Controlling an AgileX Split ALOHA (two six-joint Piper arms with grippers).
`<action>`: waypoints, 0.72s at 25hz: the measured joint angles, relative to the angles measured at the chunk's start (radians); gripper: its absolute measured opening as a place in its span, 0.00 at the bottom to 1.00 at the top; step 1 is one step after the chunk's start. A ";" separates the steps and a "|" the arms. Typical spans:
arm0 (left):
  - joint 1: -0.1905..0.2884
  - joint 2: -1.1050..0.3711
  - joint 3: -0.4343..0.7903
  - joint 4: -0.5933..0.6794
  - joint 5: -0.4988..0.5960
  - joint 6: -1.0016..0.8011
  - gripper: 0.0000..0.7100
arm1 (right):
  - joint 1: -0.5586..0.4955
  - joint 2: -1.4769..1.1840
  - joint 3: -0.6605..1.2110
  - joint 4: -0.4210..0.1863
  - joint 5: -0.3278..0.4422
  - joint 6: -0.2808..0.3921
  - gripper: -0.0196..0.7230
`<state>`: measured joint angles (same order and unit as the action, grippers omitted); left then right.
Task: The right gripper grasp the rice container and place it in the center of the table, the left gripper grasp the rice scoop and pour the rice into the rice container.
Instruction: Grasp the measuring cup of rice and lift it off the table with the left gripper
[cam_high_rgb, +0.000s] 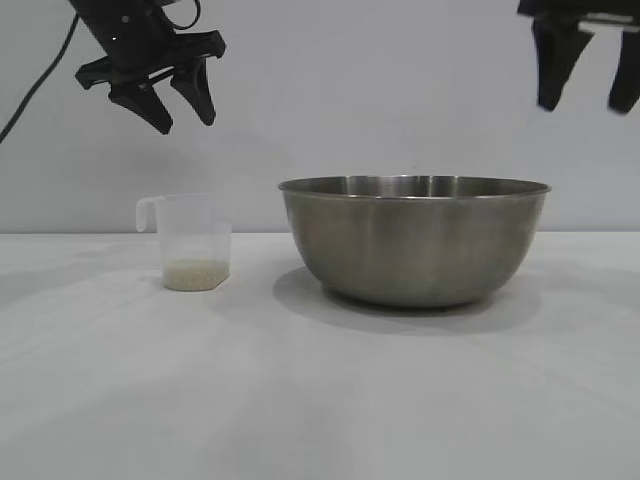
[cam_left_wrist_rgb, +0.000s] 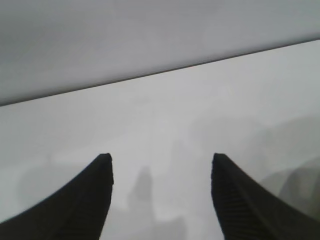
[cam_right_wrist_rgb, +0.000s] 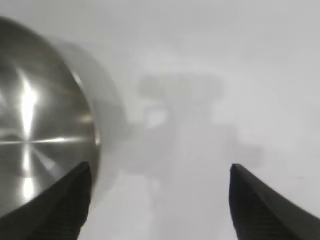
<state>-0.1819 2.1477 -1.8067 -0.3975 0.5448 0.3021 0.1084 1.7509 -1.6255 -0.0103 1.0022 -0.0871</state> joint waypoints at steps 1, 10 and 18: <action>0.000 0.000 0.000 0.000 0.001 0.000 0.54 | 0.000 -0.022 0.000 0.000 0.000 0.002 0.69; 0.000 0.000 0.000 0.004 0.001 0.000 0.54 | 0.000 -0.377 0.114 0.012 0.005 0.016 0.69; 0.000 0.000 0.000 0.006 0.002 0.000 0.54 | 0.000 -0.732 0.451 0.075 -0.087 0.022 0.69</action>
<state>-0.1819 2.1477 -1.8067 -0.3912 0.5471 0.3021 0.1084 1.0185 -1.1742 0.0652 0.9149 -0.0654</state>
